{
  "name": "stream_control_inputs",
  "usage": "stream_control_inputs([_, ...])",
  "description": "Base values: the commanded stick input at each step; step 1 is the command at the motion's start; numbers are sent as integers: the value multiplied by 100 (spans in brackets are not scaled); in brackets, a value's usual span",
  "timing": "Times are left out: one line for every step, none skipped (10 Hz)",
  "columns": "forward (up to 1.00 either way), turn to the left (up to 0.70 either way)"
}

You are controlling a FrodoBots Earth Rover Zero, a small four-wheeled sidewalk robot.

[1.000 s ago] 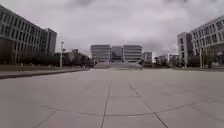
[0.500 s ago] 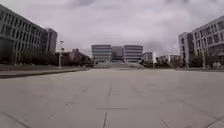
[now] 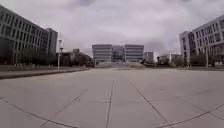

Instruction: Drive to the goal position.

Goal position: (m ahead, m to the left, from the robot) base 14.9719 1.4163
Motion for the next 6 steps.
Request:
stream_control_inputs([100,0])
stream_control_inputs([100,0])
stream_control_inputs([100,0])
stream_control_inputs([100,0])
stream_control_inputs([100,0])
stream_control_inputs([100,0])
